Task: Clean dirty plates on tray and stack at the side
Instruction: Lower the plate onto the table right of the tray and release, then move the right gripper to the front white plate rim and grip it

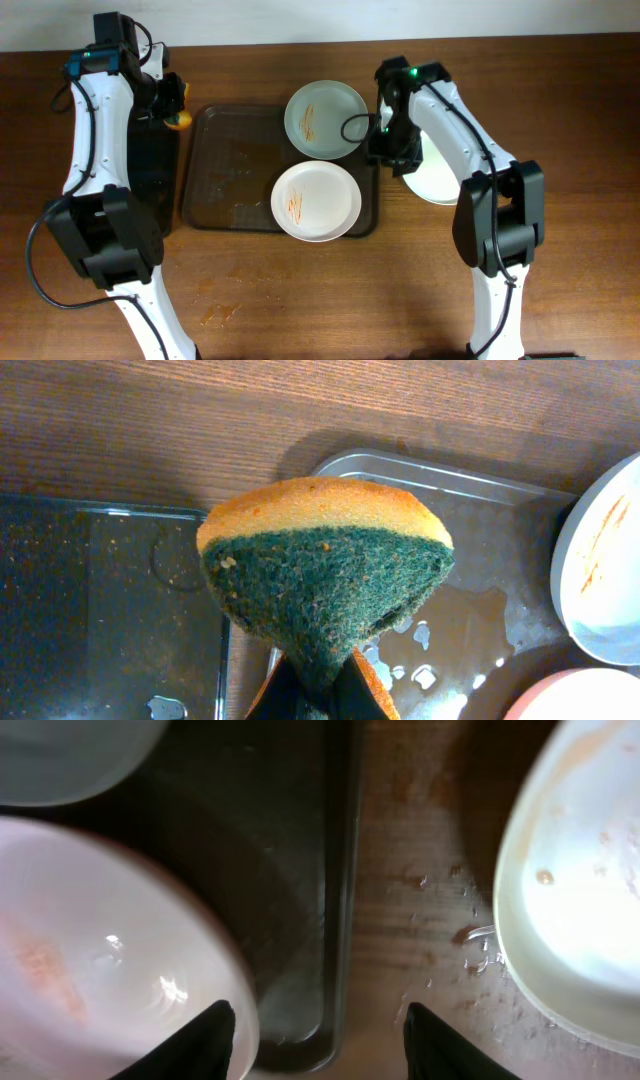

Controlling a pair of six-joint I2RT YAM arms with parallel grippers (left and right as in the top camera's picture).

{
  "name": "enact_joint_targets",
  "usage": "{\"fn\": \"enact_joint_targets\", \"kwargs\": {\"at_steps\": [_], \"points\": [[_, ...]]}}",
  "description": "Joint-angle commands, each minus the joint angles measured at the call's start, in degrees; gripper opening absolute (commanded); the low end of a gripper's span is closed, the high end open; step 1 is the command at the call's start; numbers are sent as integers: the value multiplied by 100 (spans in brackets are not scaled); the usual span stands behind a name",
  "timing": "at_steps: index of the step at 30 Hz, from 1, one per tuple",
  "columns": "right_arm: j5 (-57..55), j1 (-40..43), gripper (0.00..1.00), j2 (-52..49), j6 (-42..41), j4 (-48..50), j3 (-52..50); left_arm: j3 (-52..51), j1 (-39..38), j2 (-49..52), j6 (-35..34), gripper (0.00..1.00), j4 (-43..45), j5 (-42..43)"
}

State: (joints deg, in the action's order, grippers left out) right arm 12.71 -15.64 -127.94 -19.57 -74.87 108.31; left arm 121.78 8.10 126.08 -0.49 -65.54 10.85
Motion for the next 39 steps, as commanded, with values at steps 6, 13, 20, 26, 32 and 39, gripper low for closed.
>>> {"fn": "enact_joint_targets", "kwargs": {"at_steps": [6,13,20,26,32,39], "points": [[-114,-15,28,24,68,1071,-1226,96,4,-26,-55,1,35,-22],[-164,-85,6,22,68,1349,-1543,96,4,-24,-55,1,37,-20],[-896,-79,4,24,417,1749,-1543,96,4,-26,-57,1,37,-22],[-1340,0,4,22,577,1814,-1543,96,4,-26,-55,1,35,-20],[-1209,291,4,22,1038,1790,-1543,96,4,-24,-55,1,39,-20],[138,291,55,111,1034,715,-452,96,4,-24,-55,1,35,-20]]}}
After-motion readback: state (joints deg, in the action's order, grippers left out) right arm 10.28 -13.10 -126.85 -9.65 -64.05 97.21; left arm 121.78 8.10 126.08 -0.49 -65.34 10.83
